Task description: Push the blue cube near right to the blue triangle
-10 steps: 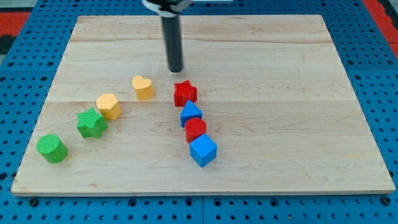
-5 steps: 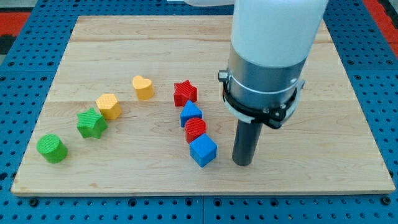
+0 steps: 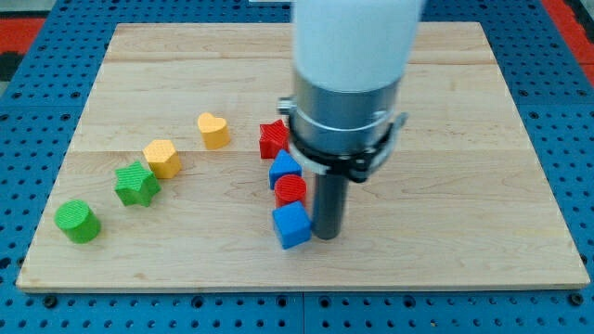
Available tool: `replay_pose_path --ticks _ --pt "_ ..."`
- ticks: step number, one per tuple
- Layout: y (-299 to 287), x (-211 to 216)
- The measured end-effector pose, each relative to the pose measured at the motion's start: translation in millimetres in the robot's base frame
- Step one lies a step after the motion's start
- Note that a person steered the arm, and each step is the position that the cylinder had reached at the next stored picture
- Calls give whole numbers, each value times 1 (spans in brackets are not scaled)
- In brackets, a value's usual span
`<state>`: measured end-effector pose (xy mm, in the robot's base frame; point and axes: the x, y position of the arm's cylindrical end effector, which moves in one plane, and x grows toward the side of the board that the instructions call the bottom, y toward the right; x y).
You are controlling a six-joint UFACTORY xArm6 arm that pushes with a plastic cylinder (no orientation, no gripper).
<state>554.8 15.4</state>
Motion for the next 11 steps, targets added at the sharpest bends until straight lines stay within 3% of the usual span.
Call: replay_pose_path --ticks 1,3,5,11 --pt "-33 1" --pt "-15 25" --pt "-51 29" --pt "-104 -24"
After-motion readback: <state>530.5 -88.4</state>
